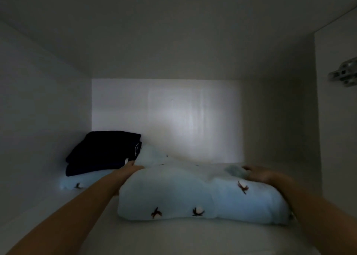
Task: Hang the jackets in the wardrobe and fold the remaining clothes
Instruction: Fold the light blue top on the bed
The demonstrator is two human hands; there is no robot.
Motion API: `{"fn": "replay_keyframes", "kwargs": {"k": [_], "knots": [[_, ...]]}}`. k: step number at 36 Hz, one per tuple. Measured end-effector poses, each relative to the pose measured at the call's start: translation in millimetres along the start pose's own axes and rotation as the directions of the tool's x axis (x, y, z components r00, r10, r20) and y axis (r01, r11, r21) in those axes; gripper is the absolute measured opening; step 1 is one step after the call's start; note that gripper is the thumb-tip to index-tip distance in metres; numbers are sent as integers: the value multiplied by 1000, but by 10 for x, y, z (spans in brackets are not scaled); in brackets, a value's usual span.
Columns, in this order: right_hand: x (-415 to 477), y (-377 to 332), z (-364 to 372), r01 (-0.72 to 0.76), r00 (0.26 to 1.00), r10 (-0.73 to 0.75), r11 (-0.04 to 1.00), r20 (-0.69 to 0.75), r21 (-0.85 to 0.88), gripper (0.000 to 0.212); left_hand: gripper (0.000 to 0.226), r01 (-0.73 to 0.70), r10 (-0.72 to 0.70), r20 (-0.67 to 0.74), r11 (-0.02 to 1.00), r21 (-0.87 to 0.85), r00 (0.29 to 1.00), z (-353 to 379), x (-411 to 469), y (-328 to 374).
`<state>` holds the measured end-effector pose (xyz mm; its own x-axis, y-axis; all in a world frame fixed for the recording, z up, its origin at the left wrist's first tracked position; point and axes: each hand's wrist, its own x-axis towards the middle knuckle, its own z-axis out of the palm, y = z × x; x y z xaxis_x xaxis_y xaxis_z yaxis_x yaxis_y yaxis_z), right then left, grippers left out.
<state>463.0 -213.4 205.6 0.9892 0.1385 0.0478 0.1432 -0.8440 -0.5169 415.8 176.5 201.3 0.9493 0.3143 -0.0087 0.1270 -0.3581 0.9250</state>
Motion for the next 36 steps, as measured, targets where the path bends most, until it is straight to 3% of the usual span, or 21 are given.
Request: {"fn": "replay_keyframes", "kwargs": {"k": [3, 5, 7, 9, 11, 14, 16, 17, 20, 25, 32, 36], "knots": [[176, 32, -4, 42, 994, -44, 999, -102, -19, 57, 89, -70, 75, 38, 990, -119, 996, -16, 114, 18], [231, -3, -20, 61, 992, -72, 993, -102, -98, 71, 94, -67, 67, -8, 998, 1, 998, -16, 88, 67], [218, -95, -56, 95, 990, -110, 981, -83, -167, 79, 80, -205, 232, -124, 959, 197, 965, -39, 44, 116], [122, -250, -57, 195, 966, -227, 956, -128, -221, 72, 65, -413, 509, -167, 817, 402, 845, -75, -87, 204], [-55, -475, 57, 334, 921, -369, 914, -126, -230, 61, 56, -580, 679, -48, 659, 478, 732, -29, -301, 312], [-291, -691, 415, 494, 848, -529, 808, -25, -320, 47, 56, -676, 715, 270, 369, 638, 645, 211, -577, 270], [-403, -691, 610, 506, 791, -606, 725, -85, -467, 45, 71, -691, 714, 402, 157, 705, 573, 350, -632, 124], [-449, -676, 652, 496, 760, -636, 699, -132, -514, 44, 79, -692, 724, 424, 103, 714, 544, 387, -632, 55], [-536, -626, 665, 513, 710, -686, 659, -159, -550, 49, 96, -702, 693, 456, 100, 705, 558, 374, -522, -23], [-462, -559, 800, 536, 702, -712, 507, 22, -675, 84, 104, -743, 662, 513, 100, 662, 547, 300, -172, -14], [23, -690, 928, 397, 802, -597, 552, -15, -733, 83, 92, -705, 660, 465, 141, 695, 590, 314, 441, -16], [374, -649, 863, 272, 886, -458, 636, -69, -722, 85, 82, -575, 675, 369, 101, 812, 639, 396, 638, -65]]}}
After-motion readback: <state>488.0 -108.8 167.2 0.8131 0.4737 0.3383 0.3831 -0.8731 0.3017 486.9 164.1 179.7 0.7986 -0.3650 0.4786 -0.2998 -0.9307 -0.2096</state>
